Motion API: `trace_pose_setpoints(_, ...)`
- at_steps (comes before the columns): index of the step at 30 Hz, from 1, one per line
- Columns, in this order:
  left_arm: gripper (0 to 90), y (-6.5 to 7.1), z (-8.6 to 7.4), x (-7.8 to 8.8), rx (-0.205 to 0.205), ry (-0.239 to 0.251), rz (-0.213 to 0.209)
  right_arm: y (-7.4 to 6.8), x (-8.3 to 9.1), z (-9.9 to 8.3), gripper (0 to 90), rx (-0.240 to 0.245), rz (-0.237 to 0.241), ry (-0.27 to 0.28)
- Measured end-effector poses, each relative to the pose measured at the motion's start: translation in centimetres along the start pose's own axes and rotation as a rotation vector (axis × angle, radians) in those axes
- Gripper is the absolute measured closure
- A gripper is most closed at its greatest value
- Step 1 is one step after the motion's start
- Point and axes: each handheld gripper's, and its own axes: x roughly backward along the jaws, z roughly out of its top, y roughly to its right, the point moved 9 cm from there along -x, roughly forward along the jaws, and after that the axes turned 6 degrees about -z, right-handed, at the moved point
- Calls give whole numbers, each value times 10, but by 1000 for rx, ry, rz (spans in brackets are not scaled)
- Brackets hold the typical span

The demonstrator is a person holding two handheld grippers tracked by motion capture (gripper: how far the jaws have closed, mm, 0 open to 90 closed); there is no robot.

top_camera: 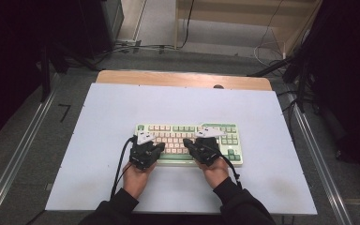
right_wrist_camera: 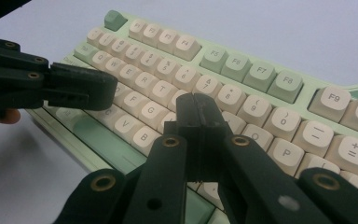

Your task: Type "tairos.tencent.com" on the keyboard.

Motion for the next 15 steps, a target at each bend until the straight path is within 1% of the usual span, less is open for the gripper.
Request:
trace_pose_setpoints(6, 900, -11, 6, 0, 19, 29, 19, -1, 0, -1, 878, 3, -1, -2)
trace_pose_setpoints(12, 900, -18, 10, -1, 34, 34, 35, -2, -1, -2, 877, 4, 0, -7)
trace_pose_setpoints(15, 900, -20, 11, -2, 32, 36, 42, -2, -1, -1, 877, 3, 0, -5)
